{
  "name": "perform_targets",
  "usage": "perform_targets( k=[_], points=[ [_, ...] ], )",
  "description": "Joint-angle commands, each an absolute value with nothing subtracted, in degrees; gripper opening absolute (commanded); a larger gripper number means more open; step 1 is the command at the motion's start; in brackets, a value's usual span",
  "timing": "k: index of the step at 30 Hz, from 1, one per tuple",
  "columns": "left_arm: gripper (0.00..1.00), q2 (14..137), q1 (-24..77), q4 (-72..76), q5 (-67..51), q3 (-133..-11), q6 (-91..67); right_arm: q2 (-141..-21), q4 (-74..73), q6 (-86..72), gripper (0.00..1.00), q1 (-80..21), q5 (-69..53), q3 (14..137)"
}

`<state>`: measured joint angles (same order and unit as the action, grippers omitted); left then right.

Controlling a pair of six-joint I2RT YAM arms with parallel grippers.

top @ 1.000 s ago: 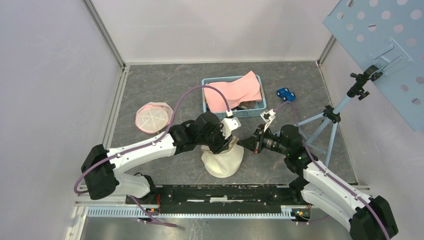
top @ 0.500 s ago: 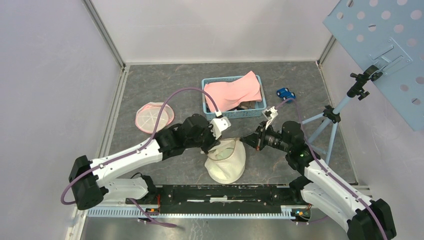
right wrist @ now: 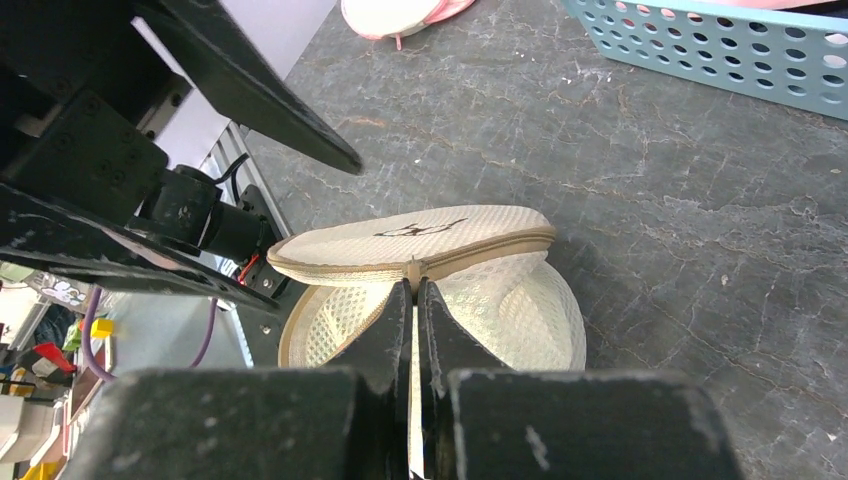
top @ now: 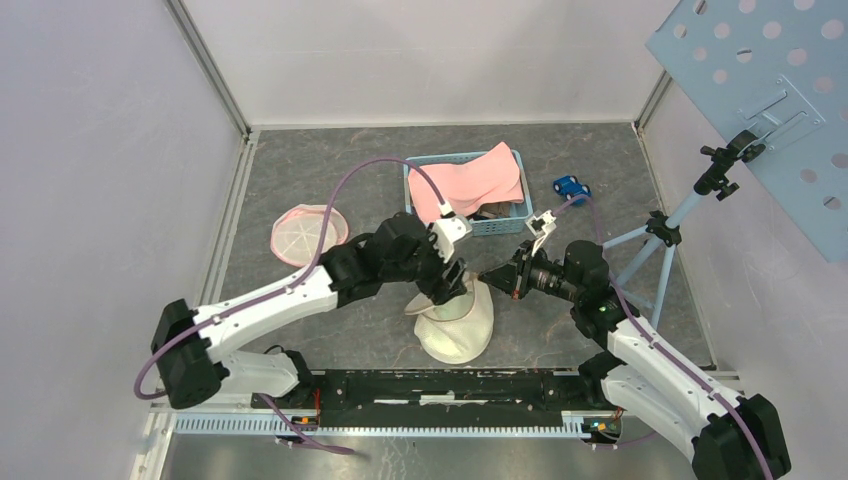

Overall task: Unzip the laundry bag and remove the bra
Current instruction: Unzip the laundry bag at the center of the board.

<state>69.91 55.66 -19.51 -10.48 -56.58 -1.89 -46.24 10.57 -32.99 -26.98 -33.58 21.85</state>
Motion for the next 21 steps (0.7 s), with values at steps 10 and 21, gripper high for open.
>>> perform_targets(
  k=[10, 21],
  points=[
    [0.63, 81.92, 58.56, -13.96, -8.04, -62.32, -17.58, -45.09, 13.87, -34.03, 0.00, -26.87, -32.81, 21.56],
    [0.04, 77.79, 58.48, -22.26, -1.77, -62.10, -7.39, -44.02, 7.94, -29.71, 0.00, -25.63, -29.22, 24.68]
  ],
)
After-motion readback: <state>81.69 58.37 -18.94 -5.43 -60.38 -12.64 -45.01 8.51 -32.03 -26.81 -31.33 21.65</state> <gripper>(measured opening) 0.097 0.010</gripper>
